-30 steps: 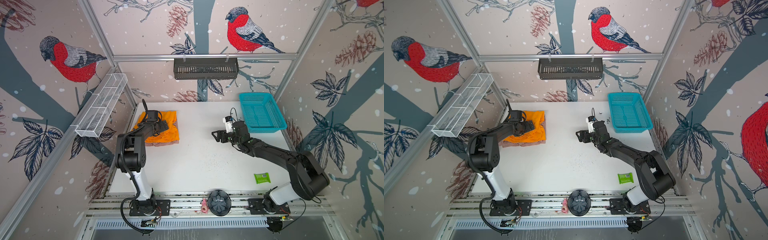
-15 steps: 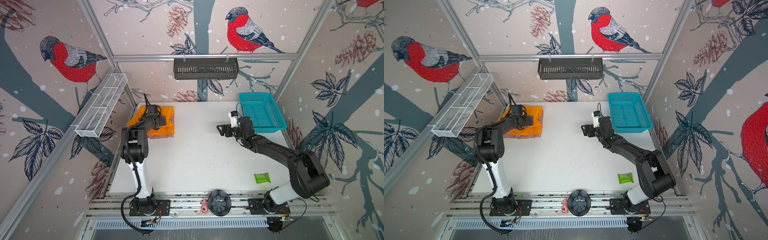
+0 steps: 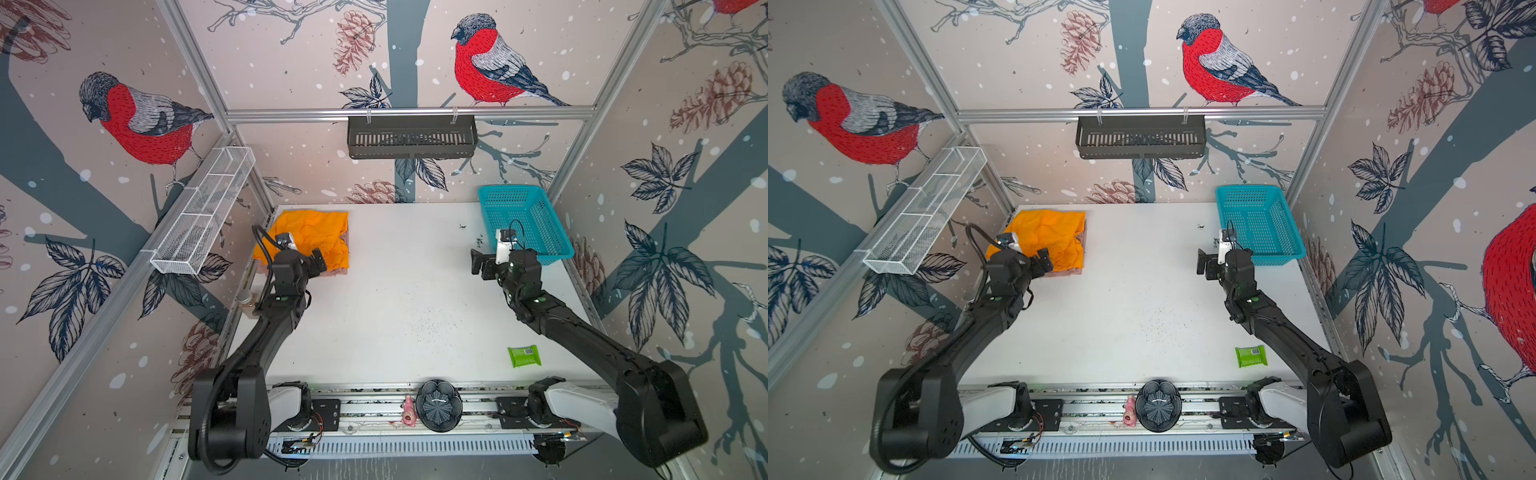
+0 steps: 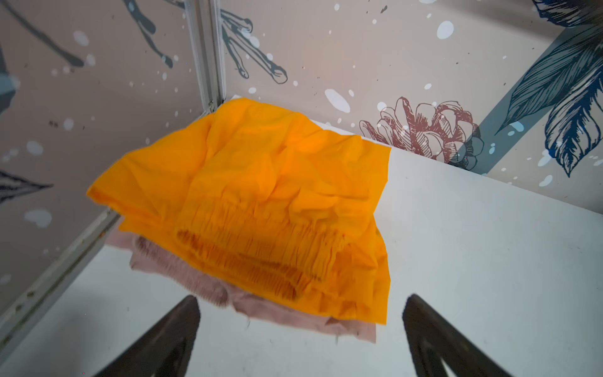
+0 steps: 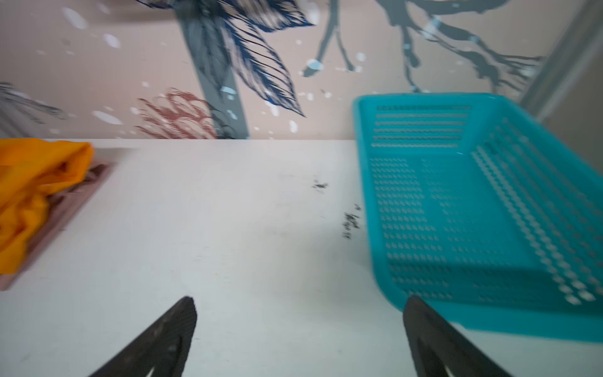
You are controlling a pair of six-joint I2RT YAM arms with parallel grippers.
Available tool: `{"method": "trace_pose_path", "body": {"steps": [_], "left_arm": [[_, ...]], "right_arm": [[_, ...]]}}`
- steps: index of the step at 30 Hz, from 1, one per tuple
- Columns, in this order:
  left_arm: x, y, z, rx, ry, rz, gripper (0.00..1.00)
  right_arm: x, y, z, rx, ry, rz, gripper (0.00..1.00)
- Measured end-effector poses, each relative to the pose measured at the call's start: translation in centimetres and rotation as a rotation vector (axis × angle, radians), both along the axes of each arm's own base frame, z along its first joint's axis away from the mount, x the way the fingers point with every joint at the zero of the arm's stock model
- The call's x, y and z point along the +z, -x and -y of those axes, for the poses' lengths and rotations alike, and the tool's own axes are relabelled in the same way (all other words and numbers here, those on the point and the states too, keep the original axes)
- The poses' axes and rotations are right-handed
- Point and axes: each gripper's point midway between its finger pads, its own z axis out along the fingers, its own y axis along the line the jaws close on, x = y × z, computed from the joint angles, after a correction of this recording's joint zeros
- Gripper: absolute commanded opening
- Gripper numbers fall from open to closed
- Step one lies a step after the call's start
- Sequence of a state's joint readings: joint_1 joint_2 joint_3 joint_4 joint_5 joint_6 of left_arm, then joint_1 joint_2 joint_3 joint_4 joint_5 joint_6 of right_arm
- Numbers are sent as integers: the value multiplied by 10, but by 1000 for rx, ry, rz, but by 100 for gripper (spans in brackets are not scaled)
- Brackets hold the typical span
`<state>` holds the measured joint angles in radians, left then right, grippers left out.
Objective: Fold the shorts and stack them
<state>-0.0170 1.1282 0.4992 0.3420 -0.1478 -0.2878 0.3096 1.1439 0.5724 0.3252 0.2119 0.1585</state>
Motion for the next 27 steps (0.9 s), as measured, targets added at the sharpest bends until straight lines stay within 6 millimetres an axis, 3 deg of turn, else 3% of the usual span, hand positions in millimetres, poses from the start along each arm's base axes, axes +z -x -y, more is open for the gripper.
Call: {"method": "trace_pose_path", "body": {"steps": [3,5,9,12,17,22,25,27], "left_arm": [[-24,29,-1,40,-29,36,98],[-27,38,-10,77,-72,69,98],[-26,36,-15,87,-154,125,98],[-36,30,-21,112,-202,111,98],[-53,21,-28,146,-239,110,98],[-71,15,-17,71,-259,110,98],[-51,-1,-15,66,-260,159,98],[-44,-2,-13,65,-258,188,98]], "right_arm": [[-24,8,50,-187,45,-18,100],[-40,14,71,-269,70,-30,100],[-71,29,89,-320,117,-16,100],[-74,25,101,-353,132,19,100],[-68,17,114,-393,117,99,100],[-83,24,106,-328,104,132,100],[-95,19,100,-279,113,107,100],[-76,7,104,-276,92,161,100]]}}
